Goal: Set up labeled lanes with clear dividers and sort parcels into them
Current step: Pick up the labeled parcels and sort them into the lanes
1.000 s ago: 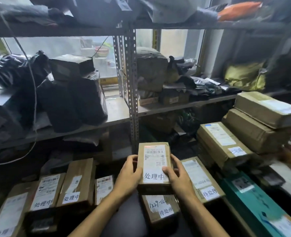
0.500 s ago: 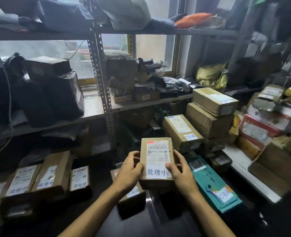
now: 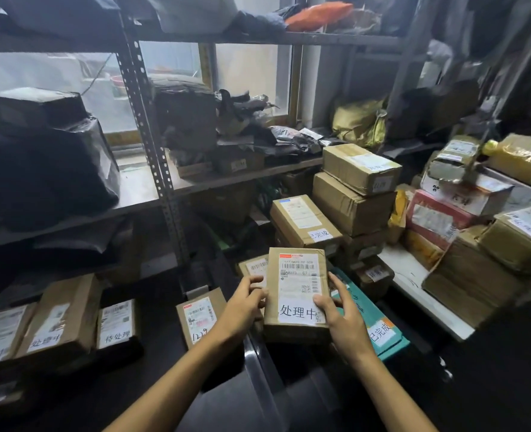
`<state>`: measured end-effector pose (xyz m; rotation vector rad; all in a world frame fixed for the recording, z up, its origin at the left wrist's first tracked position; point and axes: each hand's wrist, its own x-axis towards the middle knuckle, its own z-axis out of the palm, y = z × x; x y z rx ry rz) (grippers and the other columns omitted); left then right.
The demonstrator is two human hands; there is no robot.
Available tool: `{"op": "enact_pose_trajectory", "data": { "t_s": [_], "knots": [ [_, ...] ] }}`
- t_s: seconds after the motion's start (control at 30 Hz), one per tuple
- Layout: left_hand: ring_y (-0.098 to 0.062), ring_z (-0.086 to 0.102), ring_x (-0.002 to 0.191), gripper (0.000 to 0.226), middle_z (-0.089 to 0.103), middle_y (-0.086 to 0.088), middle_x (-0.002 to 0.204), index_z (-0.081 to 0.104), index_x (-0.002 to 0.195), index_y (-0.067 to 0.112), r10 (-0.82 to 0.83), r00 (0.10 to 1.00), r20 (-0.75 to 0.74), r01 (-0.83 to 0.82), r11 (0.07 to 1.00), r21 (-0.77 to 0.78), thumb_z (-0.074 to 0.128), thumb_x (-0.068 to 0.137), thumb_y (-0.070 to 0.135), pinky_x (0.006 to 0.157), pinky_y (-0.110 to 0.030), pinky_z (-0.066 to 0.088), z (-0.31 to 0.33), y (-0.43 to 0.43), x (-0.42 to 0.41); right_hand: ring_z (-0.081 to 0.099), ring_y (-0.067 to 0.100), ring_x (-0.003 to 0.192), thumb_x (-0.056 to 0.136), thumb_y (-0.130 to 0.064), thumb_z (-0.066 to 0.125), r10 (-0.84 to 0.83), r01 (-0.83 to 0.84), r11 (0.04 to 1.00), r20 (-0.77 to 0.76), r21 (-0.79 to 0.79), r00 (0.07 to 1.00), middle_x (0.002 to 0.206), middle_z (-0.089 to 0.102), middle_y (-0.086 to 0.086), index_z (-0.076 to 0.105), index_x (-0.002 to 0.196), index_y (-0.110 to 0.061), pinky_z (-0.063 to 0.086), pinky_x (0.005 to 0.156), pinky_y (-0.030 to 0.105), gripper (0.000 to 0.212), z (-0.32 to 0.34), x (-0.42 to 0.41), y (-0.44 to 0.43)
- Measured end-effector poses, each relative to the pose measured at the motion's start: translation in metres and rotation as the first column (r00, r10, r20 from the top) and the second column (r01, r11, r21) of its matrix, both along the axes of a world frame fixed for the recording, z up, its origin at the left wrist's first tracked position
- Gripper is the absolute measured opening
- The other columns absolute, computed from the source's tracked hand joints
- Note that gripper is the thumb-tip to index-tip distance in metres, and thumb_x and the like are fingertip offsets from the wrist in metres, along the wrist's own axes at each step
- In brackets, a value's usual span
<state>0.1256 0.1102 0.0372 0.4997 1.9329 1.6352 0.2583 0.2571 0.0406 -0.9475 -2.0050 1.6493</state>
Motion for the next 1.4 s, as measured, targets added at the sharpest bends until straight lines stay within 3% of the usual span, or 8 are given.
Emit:
{"op": "enact_pose_trajectory", "data": {
  "t_s": [0.1,0.37,0.6,0.8,1.17,1.27,1.33,1.4],
  "knots": [
    [-0.016,0.061,0.094,0.022,0.065,0.002,0.107,0.052,0.118,0.029,-0.032,0.999,0.008,0.032,0.999,-0.03,0.047,0.098,0.021,0.081,-0.036,0.048,-0.006,0.013,-0.011,0.063,0.025,0.116,0.095,-0.032,0.064,-0.024,0.024,1.0,0.01,-0.011,1.0,0.132,0.06,0.004,0.04,0.135,-0.048,0.051,0.1,0.051,0.049,-0.002,-0.005,0.008],
    [0.004,0.066,0.082,0.02,0.066,0.012,0.101,0.053,0.112,0.03,-0.084,0.995,0.049,0.086,0.995,-0.044,0.04,0.1,0.021,0.06,-0.018,0.047,-0.013,0.042,-0.031,0.061,0.025,0.12,0.094,-0.035,0.064,-0.038,0.039,0.999,0.053,-0.028,0.998,0.137,0.055,0.001,0.042,0.142,-0.043,0.049,0.104,0.05,0.054,-0.011,-0.02,0.026],
    [-0.015,0.064,0.103,0.018,0.064,0.001,0.114,0.051,0.107,0.031,0.009,0.997,0.078,-0.003,0.998,-0.068,0.038,0.1,0.021,0.081,-0.033,0.052,-0.022,0.04,-0.034,0.062,0.023,0.116,0.095,-0.031,0.065,0.024,-0.023,1.0,0.091,-0.015,0.996,0.128,0.061,0.0,0.045,0.143,-0.039,0.049,0.103,0.049,0.053,-0.021,-0.039,0.031],
    [-0.002,0.065,0.088,0.022,0.063,0.006,0.11,0.047,0.122,0.025,0.142,0.985,0.093,-0.13,0.983,-0.126,0.039,0.102,0.03,0.056,-0.011,0.048,-0.031,0.023,-0.046,0.06,0.02,0.117,0.095,-0.022,0.065,0.152,-0.148,0.988,0.083,-0.049,0.985,0.133,0.061,0.004,0.048,0.14,-0.036,0.047,0.105,0.046,0.05,-0.029,-0.069,0.026],
    [-0.001,0.07,0.077,0.033,0.065,0.01,0.108,0.033,0.133,0.027,0.311,0.949,0.044,-0.29,0.922,-0.257,0.043,0.101,0.031,0.054,-0.011,0.049,-0.033,0.054,-0.059,0.054,0.021,0.126,0.097,-0.035,0.06,0.338,-0.332,0.941,0.217,-0.062,0.916,0.144,0.052,0.007,0.037,0.15,-0.027,0.044,0.108,0.04,0.058,-0.038,-0.126,0.064],
    [-0.01,0.072,0.083,0.038,0.063,0.002,0.115,0.029,0.135,0.027,0.371,0.927,0.049,-0.349,0.904,-0.247,0.044,0.1,0.028,0.07,-0.03,0.06,-0.039,0.063,-0.067,0.047,0.023,0.136,0.1,-0.026,0.055,0.353,-0.353,0.935,0.238,-0.043,0.905,0.154,0.044,0.006,0.032,0.153,-0.023,0.037,0.115,0.045,0.058,-0.043,-0.142,0.06],
    [-0.018,0.067,0.099,0.044,0.057,-0.002,0.127,0.026,0.138,0.028,0.371,0.929,0.021,-0.353,0.898,-0.262,0.044,0.097,0.025,0.087,-0.043,0.057,-0.042,0.069,-0.077,0.046,0.025,0.138,0.1,-0.022,0.05,0.344,-0.353,0.936,0.265,-0.015,0.901,0.155,0.043,0.006,0.027,0.156,-0.021,0.038,0.114,0.045,0.06,-0.045,-0.155,0.055],
    [-0.019,0.063,0.104,0.047,0.054,-0.003,0.13,0.025,0.14,0.027,0.372,0.928,0.001,-0.358,0.895,-0.267,0.044,0.097,0.023,0.092,-0.045,0.054,-0.045,0.073,-0.087,0.049,0.026,0.134,0.1,-0.021,0.047,0.336,-0.356,0.934,0.294,0.016,0.895,0.151,0.047,0.006,0.026,0.155,-0.02,0.041,0.111,0.044,0.059,-0.045,-0.168,0.053]
  ]
}}
